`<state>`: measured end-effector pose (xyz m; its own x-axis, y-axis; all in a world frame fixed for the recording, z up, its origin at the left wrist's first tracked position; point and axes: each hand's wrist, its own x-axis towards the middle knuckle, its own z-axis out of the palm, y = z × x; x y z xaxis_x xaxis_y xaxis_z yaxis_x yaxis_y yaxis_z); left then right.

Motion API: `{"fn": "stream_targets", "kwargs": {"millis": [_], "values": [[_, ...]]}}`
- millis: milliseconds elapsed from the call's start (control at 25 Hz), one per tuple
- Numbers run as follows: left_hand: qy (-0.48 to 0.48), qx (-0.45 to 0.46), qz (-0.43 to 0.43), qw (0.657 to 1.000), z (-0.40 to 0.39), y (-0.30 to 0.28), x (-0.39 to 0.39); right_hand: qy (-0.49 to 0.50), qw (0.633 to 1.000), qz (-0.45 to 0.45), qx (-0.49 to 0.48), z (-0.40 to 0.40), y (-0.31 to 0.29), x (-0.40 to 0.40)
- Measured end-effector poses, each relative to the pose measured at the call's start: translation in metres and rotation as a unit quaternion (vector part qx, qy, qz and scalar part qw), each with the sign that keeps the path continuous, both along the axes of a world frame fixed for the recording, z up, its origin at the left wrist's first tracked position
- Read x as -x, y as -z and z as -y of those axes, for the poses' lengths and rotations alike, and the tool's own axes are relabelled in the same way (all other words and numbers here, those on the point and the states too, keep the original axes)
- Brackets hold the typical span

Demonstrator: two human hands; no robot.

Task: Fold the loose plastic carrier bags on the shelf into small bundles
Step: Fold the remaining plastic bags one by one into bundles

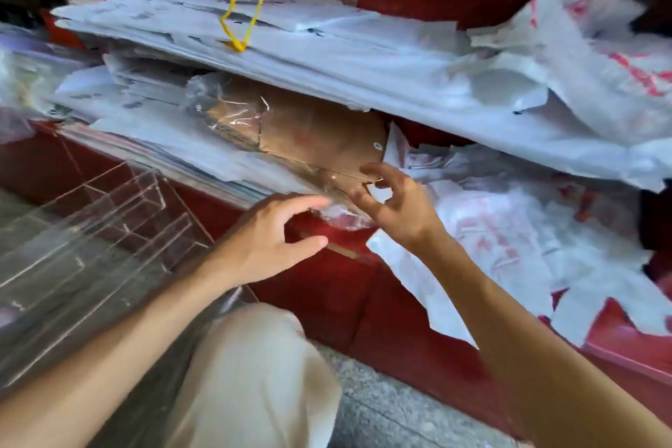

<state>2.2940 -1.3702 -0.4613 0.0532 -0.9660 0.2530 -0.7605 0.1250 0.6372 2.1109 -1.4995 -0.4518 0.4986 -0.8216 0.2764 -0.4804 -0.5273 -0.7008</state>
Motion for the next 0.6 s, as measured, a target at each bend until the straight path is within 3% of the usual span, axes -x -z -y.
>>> {"fn": "stream_targets", "kwargs": {"millis": [120,320,600], "values": [[0.082,0.027,0.057,0.995,0.042,-0.004,0.054,0.062,0.996,-0.053,0.044,0.018,0.01,0.073],[0.207,0.002,0.174,0.963,0.108,0.007,0.13,0.139,0.977,-0.16,0.037,0.029,0.031,0.174],[0.273,-0.143,0.32,0.896,0.146,0.037,0.213,0.059,0.947,-0.306,-0.076,0.025,0.045,0.237]]}}
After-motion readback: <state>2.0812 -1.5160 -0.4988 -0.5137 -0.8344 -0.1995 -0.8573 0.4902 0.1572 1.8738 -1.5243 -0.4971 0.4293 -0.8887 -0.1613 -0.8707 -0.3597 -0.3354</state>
